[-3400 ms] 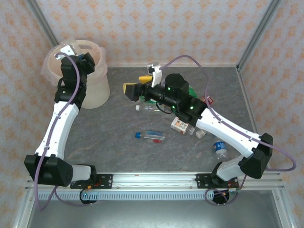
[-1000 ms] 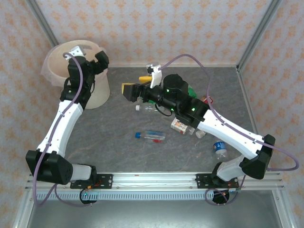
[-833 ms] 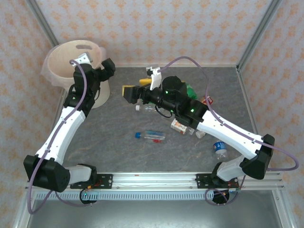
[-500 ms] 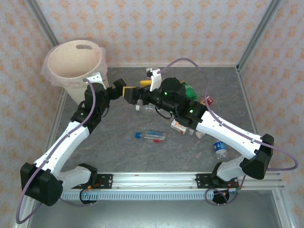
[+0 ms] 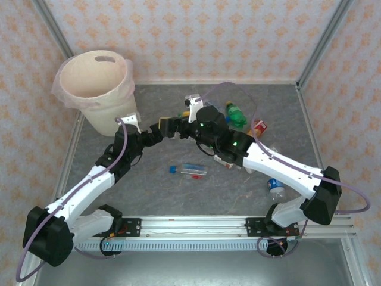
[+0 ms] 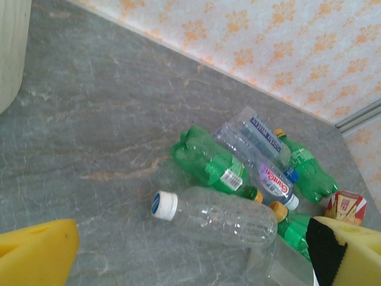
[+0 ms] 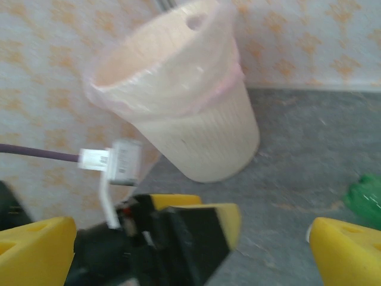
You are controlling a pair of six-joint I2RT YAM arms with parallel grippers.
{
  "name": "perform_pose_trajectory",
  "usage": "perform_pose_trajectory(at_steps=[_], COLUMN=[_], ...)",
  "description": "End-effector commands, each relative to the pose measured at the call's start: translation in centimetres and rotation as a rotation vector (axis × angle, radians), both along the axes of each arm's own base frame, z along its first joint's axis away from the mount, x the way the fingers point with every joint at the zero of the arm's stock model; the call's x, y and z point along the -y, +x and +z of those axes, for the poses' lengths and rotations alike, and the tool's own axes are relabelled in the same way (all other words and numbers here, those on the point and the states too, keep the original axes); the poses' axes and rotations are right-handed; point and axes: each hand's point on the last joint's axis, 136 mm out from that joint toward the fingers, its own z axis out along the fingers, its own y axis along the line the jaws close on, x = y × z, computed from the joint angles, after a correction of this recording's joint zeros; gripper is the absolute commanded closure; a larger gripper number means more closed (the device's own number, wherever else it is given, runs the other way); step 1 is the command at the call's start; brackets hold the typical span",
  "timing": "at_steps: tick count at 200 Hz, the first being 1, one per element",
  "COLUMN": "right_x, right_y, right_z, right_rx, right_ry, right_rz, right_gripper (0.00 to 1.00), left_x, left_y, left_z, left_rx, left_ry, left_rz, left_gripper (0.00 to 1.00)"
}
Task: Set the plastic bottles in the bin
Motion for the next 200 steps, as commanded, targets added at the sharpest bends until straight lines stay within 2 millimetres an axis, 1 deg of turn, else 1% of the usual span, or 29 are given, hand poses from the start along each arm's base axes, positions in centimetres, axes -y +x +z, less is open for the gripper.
perform_pose_trajectory(at_steps=[1,12,32,41,47,67,82,114,141,155,181,200], right_x=[2.6,3.6,4.9,5.2,5.3,6.1,6.9,7.3,7.2,7.1,6.7,6.5], right_y=[0.4,0.5,-0.3,-1.1,-1.6,-3.3,-4.1,-6.4,-6.8,-6.5,-6.1,-6.4], right_z=[-2.8,-4.4,-7.3,-8.7,-9.3,-12.6,-14.7,-18.6,-21.1,-22.2,-24.1,-25.9], right_rx=[-0.042,-0.069,-0.109,-0.13,-0.137,-0.171,-0.195,-0.224,-0.242,-0.258,-0.284,-0.314], right_ry=[-0.075,-0.11,-0.167,-0.186,-0.196,-0.282,-0.331,-0.394,-0.441,-0.467,-0.504,-0.538], right_rz=[-0.12,-0.155,-0.16,-0.125,-0.101,-0.032,-0.007,0.11,0.158,0.156,0.168,0.189], right_gripper=[0.0,0.0,0.0,0.0,0.0,0.0,0.0,0.0,0.0,0.0,0.0,0.01], left_x=[1.3,1.5,1.5,1.4,1.3,0.9,0.6,0.1,-0.1,-0.1,-0.9,-1.2], left_y=[-0.6,-1.0,-1.7,-2.0,-2.1,-2.4,-2.6,-3.0,-3.4,-3.6,-3.9,-4.2], left_z=[1.1,0.7,-0.1,-0.6,-0.8,-1.4,-1.4,-1.6,-1.6,-1.4,-0.8,-0.7], left_rx=[0.056,0.053,0.052,0.047,0.043,0.027,0.027,0.038,0.037,0.037,0.048,0.057], left_ry=[-0.079,-0.088,-0.094,-0.091,-0.087,-0.071,-0.067,-0.069,-0.081,-0.079,-0.072,-0.078], left_rz=[-0.056,-0.07,-0.073,-0.074,-0.071,-0.058,-0.047,-0.029,-0.023,-0.025,0.006,0.019], left_gripper=[0.01,0.01,0.01,0.01,0.01,0.01,0.01,0.01,0.01,0.01,0.01,0.01])
